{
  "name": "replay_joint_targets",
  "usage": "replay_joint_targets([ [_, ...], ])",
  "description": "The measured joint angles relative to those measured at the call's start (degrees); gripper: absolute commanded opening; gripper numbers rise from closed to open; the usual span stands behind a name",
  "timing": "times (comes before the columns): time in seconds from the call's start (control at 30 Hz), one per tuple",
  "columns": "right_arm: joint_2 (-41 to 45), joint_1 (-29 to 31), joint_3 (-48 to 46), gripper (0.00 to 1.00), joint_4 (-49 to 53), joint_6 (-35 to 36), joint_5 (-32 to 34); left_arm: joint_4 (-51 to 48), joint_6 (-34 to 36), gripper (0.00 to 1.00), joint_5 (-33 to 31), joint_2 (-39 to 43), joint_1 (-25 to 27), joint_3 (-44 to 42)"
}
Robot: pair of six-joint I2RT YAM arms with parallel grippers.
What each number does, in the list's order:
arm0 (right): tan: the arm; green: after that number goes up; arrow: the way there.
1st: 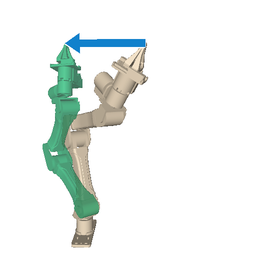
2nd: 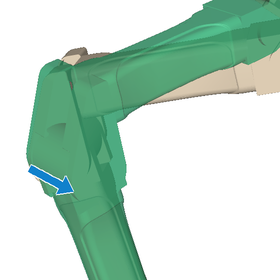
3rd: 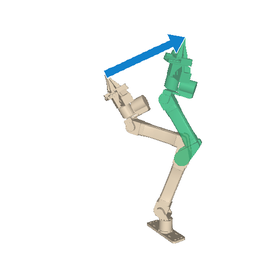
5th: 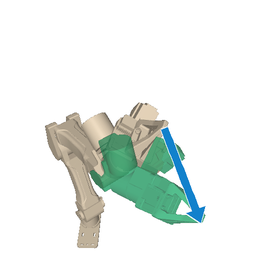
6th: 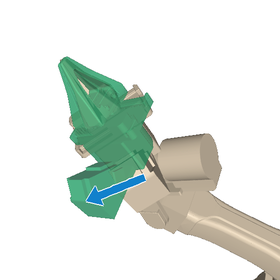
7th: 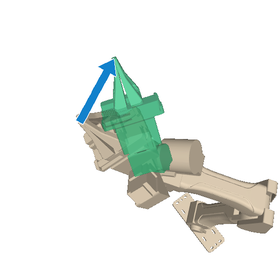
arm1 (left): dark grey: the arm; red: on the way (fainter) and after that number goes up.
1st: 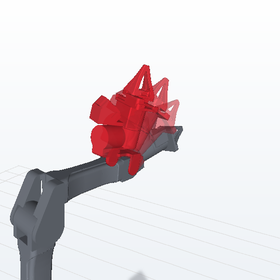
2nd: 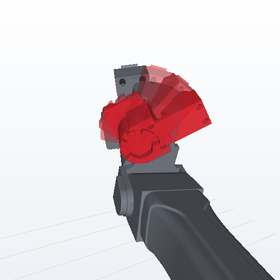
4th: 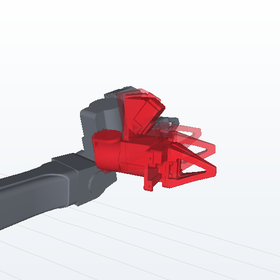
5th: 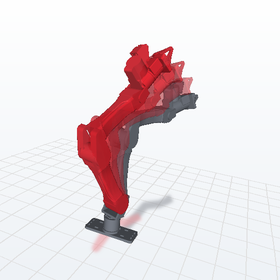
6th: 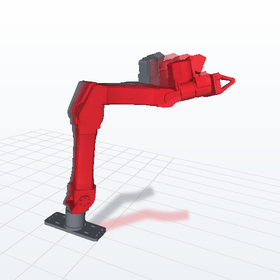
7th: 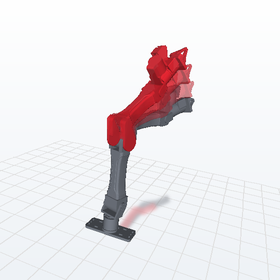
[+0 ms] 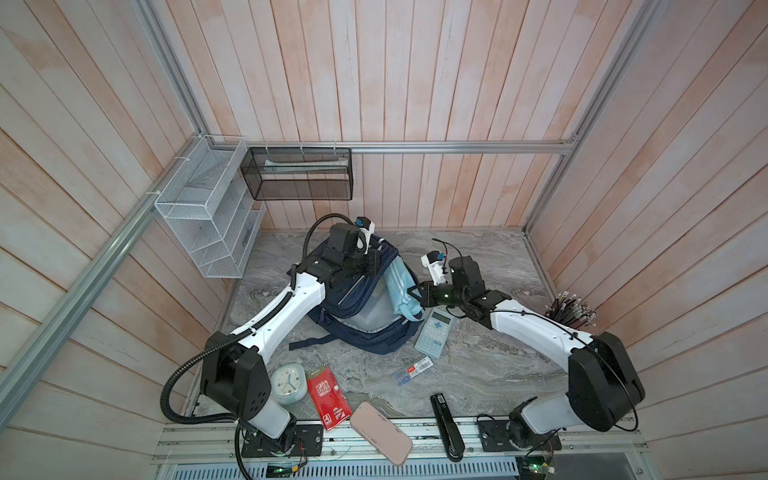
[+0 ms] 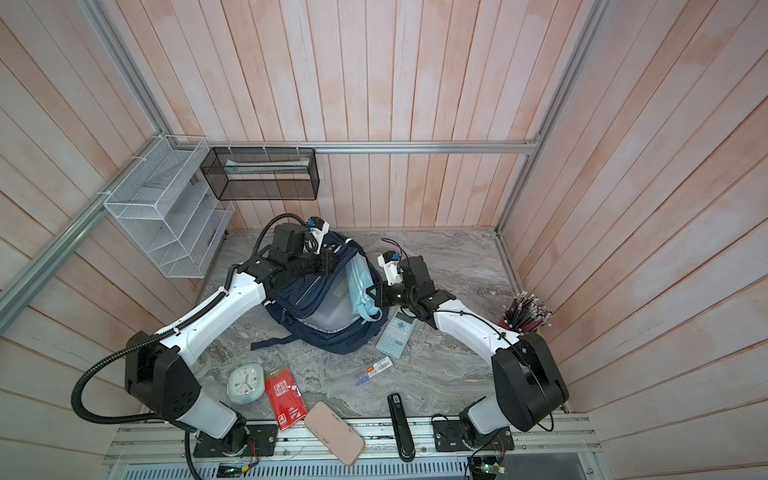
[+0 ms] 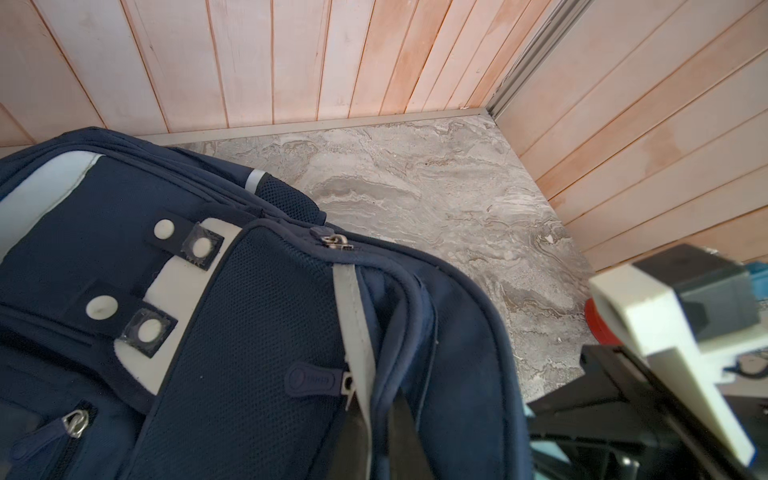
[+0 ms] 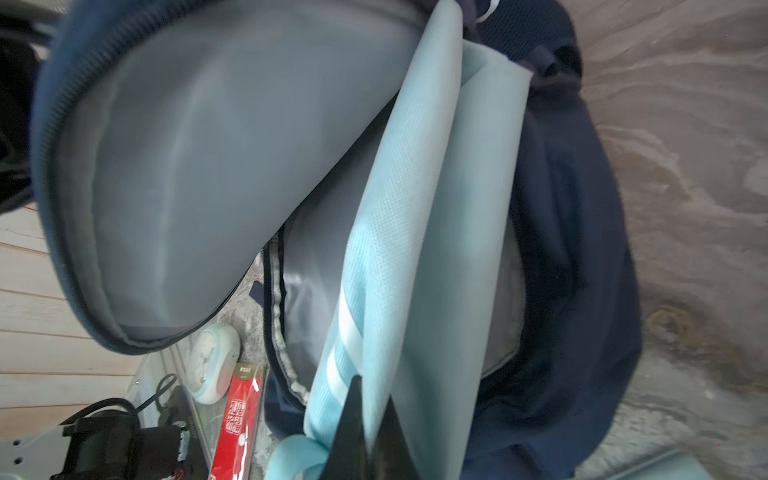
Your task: Pack the student bag
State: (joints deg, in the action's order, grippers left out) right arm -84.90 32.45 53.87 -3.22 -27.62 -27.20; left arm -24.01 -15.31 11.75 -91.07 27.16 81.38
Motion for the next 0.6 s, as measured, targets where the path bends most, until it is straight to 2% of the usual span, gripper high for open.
replay_joint_targets([
  [0.1, -2.8, 3.3, -0.63, 0.0, -3.85, -2.14, -0.31, 0.07, -0.85, 0.0, 1.38, -0.76, -0.13, 1.36],
  [0.23, -11.91, 5.68, 2.1, 0.0, -8.96, -2.34, -0.96, 1.36, -3.02, 0.0, 4.17, -0.79, -0.44, 0.94],
  [0.37, -23.3, 5.49, 9.07, 0.0, -17.31, -4.02, -1.09, 2.47, -4.98, 0.0, 5.95, -0.26, -0.57, -0.04],
  [0.47, -29.46, 6.1, 14.19, 0.0, -24.5, -7.17, 1.92, 3.52, -6.23, 0.0, 6.88, 1.31, -0.59, -2.23],
  [0.6, -36.28, 7.85, 21.59, 0.39, -28.96, -12.74, 6.78, 8.35, -7.87, 0.0, 7.08, 4.13, -1.29, -7.1],
])
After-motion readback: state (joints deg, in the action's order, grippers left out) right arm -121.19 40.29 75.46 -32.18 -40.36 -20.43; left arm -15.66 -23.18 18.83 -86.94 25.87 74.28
